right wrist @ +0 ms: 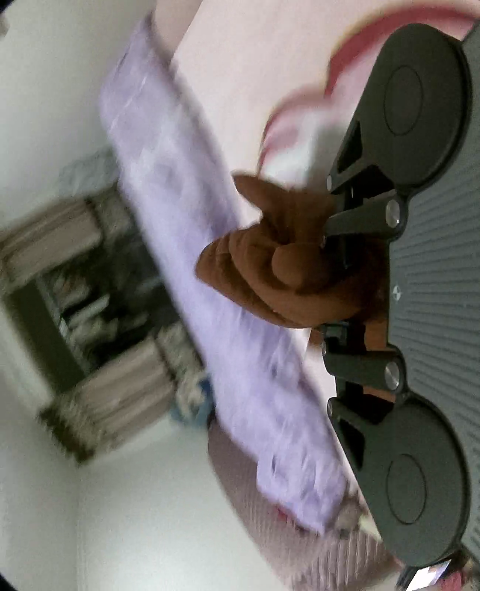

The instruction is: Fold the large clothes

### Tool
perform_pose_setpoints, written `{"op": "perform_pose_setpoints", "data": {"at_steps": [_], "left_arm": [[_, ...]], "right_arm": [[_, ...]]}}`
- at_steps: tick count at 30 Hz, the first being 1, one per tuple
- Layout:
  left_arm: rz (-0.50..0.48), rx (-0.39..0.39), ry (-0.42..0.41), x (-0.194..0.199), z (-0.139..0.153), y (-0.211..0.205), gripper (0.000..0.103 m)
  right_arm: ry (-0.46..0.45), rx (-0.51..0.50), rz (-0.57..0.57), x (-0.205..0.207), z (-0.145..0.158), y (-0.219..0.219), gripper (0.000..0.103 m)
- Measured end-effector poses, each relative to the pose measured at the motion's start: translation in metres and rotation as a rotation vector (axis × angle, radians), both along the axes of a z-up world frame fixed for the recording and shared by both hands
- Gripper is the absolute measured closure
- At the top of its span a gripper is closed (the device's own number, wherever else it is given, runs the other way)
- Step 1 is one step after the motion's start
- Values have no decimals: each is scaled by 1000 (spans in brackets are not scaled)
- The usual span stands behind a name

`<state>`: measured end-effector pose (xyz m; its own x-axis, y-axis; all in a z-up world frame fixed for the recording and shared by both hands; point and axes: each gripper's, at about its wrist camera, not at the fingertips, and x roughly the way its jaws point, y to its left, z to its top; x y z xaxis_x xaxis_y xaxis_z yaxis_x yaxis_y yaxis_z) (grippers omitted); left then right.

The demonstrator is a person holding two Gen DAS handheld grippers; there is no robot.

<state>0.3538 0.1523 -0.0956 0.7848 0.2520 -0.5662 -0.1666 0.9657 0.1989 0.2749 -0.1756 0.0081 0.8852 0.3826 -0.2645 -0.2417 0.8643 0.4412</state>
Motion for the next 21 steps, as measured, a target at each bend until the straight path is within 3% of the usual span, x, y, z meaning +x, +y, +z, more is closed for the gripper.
{"op": "perform_pose_setpoints", "data": {"at_steps": [3, 7, 12, 16, 18, 21], "left_arm": [[28, -12, 13, -4, -2, 9, 0], [51, -41, 16, -16, -6, 22, 0], [77, -86, 45, -20, -9, 38, 0], [77, -96, 43, -28, -14, 41, 0], [81, -90, 59, -28, -21, 39, 0], [81, -83, 61, -29, -26, 35, 0]], "right_arm": [[-66, -16, 140, 13, 36, 88, 82], [-79, -51, 259, 24, 43, 185, 84], [98, -40, 330, 31, -29, 252, 84], [258, -43, 337, 26, -97, 271, 85], [240, -80, 325, 16, -109, 282, 85], [199, -140, 306, 4, -104, 289, 85]]}}
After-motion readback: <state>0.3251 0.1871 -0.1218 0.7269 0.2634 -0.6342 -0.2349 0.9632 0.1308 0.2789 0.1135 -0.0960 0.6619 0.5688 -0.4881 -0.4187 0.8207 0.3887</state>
